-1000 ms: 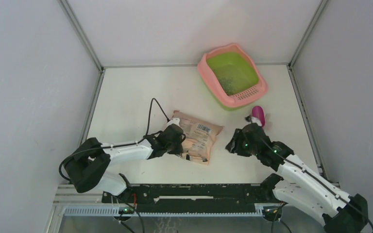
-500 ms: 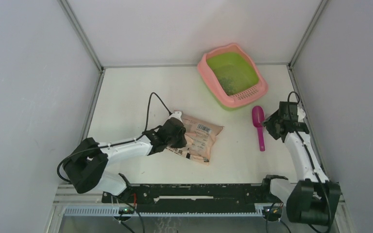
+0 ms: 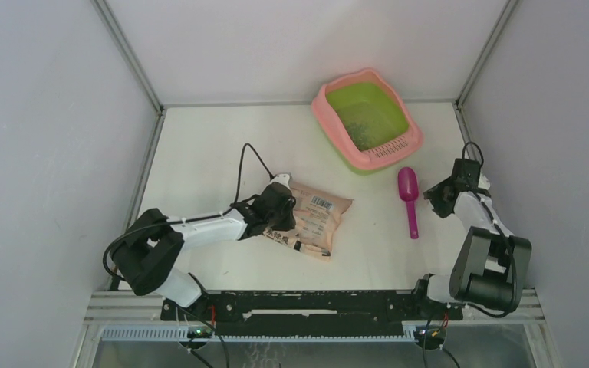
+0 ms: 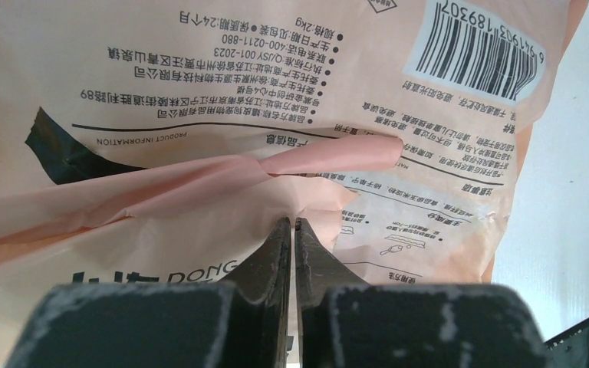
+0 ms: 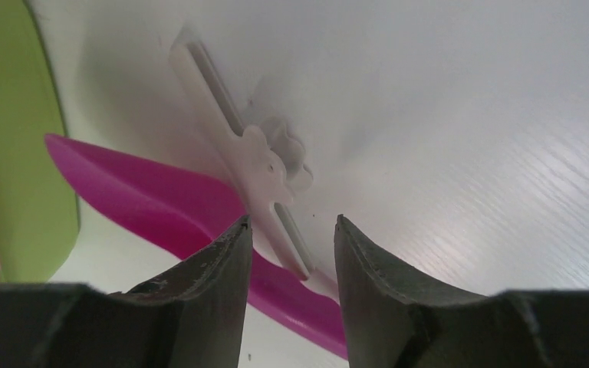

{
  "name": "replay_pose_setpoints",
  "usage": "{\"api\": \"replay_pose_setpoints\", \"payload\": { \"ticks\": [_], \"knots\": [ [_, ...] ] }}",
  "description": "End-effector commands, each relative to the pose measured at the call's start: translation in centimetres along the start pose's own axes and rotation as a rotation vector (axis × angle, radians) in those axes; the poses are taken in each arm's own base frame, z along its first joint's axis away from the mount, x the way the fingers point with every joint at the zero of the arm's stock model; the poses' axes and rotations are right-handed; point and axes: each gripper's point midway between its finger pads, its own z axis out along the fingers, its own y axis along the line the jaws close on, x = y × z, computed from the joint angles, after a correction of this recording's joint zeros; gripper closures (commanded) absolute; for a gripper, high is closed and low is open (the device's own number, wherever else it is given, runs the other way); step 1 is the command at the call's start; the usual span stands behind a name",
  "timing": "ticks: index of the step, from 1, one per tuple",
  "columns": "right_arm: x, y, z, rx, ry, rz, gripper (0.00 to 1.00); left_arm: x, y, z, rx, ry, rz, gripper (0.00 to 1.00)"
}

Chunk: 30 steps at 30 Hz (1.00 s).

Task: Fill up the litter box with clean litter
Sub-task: Pick up the clamp at the center of the board.

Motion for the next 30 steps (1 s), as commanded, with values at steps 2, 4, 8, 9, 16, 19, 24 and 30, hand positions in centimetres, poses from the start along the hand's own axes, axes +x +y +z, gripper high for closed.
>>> {"api": "replay_pose_setpoints", "payload": {
  "ticks": [2, 4, 8, 9, 16, 19, 24, 30],
  "knots": [
    [-1.3, 2.0, 1.5, -0.075, -0.018, -0.020, 0.51, -2.4, -1.2, 0.0, 0.043, -0.052, 0.007, 0.92],
    [-1.2, 2.1, 2.0, -0.079, -0.013, -0.022, 0.51, -2.5, -1.1, 0.0, 0.041, -0.055, 0.005, 0.92],
    [-1.7, 2.3, 2.5, -0.082, -0.024, -0.030, 0.52, -2.7, -1.1, 0.0, 0.045, -0.053, 0.007, 0.93],
    [-1.9, 2.3, 2.6, -0.082, -0.031, -0.033, 0.52, -2.8, -1.1, 0.0, 0.046, -0.053, 0.007, 0.92],
    [-2.3, 2.5, 3.8, -0.075, -0.025, -0.049, 0.57, -2.7, -1.2, 0.3, 0.047, -0.045, 0.005, 0.92],
    [-2.0, 2.4, 4.5, -0.073, -0.012, -0.049, 0.67, -2.7, -1.2, 0.3, 0.047, -0.043, 0.004, 0.92],
    [-2.3, 2.5, 4.8, -0.078, -0.021, -0.036, 0.87, -2.7, -1.1, 0.0, 0.044, -0.040, 0.008, 0.93],
    [-4.1, 2.6, 2.9, -0.073, -0.106, -0.052, 1.00, -3.1, -1.0, -0.4, 0.042, -0.045, 0.014, 0.92]
  ]
}}
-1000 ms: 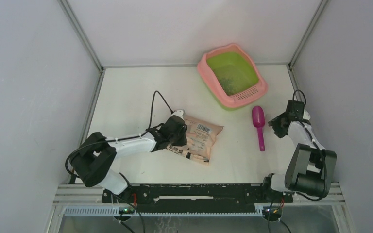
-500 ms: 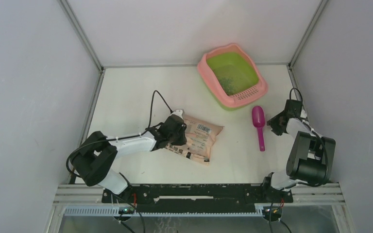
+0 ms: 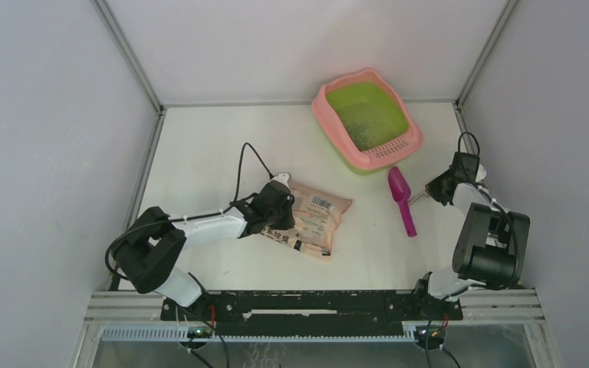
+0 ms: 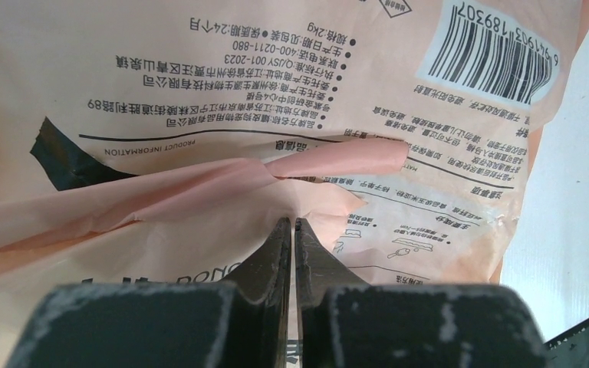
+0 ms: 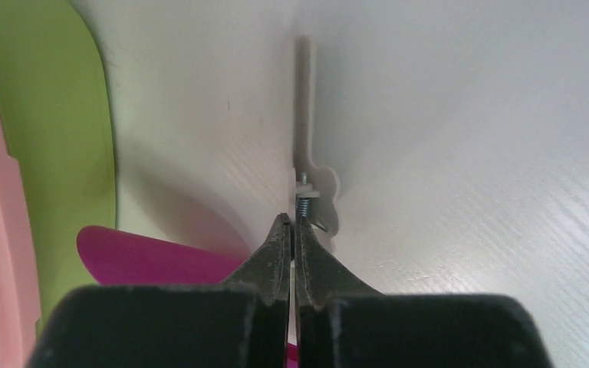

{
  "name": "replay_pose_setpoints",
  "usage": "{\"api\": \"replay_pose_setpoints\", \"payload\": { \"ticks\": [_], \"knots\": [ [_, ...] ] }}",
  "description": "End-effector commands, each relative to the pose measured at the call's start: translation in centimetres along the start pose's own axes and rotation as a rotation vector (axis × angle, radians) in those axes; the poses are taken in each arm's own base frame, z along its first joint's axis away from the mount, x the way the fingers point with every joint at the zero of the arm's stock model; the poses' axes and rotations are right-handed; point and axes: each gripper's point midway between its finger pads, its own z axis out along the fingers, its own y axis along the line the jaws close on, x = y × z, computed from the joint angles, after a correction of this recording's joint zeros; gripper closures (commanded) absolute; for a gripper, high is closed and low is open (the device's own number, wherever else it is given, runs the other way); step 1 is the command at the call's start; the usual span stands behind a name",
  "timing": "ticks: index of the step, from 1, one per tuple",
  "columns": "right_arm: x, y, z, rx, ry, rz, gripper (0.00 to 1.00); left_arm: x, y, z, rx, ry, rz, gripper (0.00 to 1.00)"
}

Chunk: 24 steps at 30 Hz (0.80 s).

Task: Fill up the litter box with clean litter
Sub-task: Pick up the clamp at the center of the board.

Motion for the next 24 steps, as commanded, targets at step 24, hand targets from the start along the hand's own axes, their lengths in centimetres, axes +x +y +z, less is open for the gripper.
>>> {"api": "replay_pose_setpoints", "payload": {
  "ticks": [24],
  "knots": [
    [15.1, 17.5, -21.3, -0.918, 0.267, -0.611, 1.00, -5.3, -5.3, -2.5, 0.489, -0.145, -0.018, 0.84]
  ]
}}
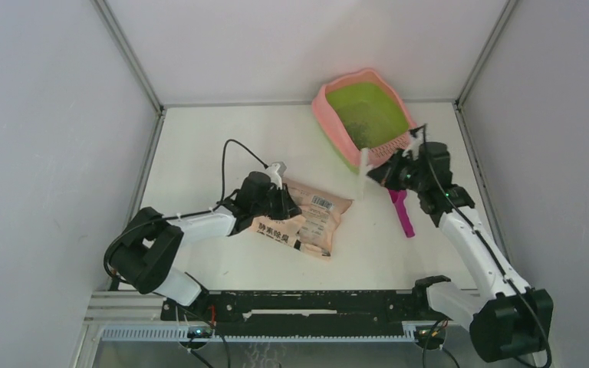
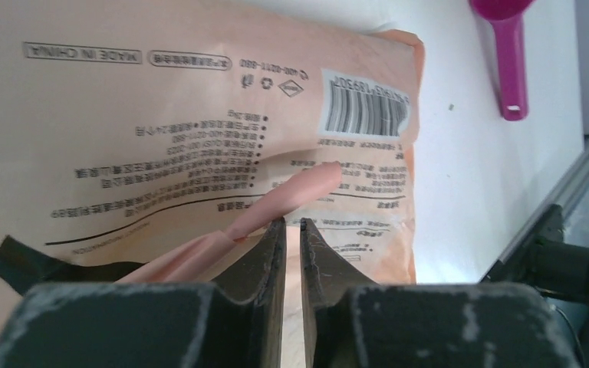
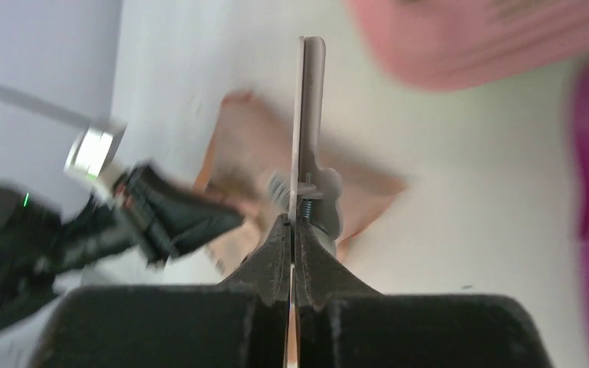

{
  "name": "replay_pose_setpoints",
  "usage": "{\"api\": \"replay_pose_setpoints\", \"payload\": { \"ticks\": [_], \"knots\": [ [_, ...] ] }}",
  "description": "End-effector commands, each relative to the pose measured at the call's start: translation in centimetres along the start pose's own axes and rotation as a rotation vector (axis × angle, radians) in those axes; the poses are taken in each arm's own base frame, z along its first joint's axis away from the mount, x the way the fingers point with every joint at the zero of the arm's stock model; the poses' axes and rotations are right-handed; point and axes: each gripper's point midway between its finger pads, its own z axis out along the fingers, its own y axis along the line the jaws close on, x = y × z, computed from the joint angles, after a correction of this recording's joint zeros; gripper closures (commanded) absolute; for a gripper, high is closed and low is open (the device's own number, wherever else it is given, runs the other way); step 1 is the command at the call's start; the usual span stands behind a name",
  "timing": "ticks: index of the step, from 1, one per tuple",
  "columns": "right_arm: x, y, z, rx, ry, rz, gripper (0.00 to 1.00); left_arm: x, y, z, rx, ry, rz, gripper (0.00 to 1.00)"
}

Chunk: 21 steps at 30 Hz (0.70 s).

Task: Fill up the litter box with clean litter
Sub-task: Pick up the clamp at the center of the board.

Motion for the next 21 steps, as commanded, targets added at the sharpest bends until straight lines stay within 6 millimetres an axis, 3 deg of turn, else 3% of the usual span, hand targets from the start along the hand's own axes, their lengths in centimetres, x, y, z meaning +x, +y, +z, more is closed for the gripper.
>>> {"api": "replay_pose_setpoints", "payload": {
  "ticks": [1, 6, 17, 21],
  "knots": [
    [5.1, 6.7, 0.3, -0.319, 0.223, -0.064, 1.00, -2.0, -4.0, -0.9, 0.213, -0.077, 0.027, 0.84],
    [8.1, 9.3, 1.3, -0.464, 0.341, -0.072, 1.00, -2.8, -6.3, -2.7, 0.385, -0.124, 0.030, 0.76],
    [10.1, 9.7, 3.8, -0.547, 0.410, -0.008, 1.00, -4.0, -7.6, -5.9, 0.725, -0.249, -0.109, 0.71],
    [11.0, 10.4, 3.8, -0.583, 0.442, -0.011, 1.00, -3.7, -7.3, -4.7, 0.732, -0.216, -0.118, 0.72]
  ]
}}
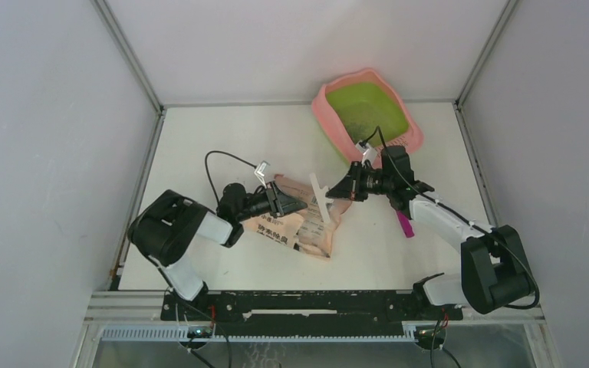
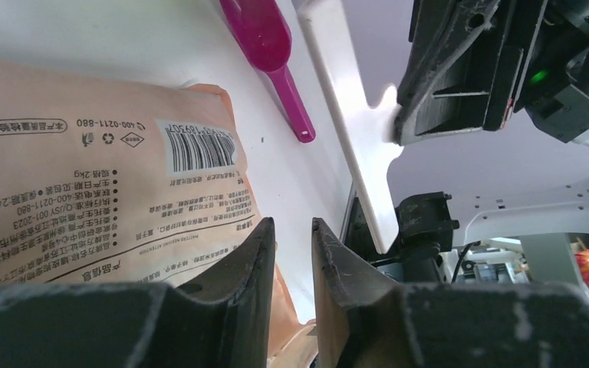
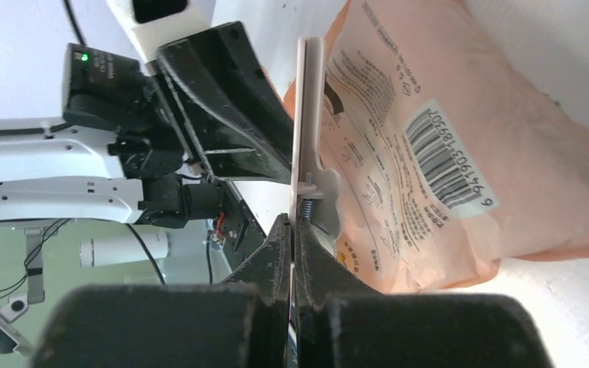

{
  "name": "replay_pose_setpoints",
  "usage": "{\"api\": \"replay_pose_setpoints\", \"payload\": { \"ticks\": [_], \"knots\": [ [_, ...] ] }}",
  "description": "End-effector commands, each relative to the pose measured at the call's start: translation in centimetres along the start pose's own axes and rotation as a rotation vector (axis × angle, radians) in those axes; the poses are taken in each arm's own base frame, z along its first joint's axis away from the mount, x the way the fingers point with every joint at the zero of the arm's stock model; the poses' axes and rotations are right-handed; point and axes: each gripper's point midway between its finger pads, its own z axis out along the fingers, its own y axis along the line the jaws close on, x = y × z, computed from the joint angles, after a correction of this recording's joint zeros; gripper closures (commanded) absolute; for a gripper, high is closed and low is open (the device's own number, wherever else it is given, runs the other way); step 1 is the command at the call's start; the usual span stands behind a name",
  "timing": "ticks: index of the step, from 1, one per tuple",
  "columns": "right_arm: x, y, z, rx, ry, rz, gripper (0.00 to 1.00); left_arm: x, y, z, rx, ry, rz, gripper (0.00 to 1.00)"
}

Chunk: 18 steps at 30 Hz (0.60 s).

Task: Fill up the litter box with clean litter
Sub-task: Pick up the clamp at the center of the board.

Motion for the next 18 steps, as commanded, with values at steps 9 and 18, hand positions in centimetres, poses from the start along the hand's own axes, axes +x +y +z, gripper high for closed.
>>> {"api": "replay_pose_setpoints", "payload": {
  "ticks": [9, 18],
  "knots": [
    [0.7, 2.0, 1.5, -0.110, 0.015, -0.049, 1.00, -1.8, -4.1, -0.1, 0.184, -0.045, 0.064, 0.69],
    [2.1, 2.5, 2.5, -0.141, 0.051, -0.048, 1.00, -1.8, -4.0, 0.0, 0.184, -0.044, 0.068, 0.63]
  ]
}}
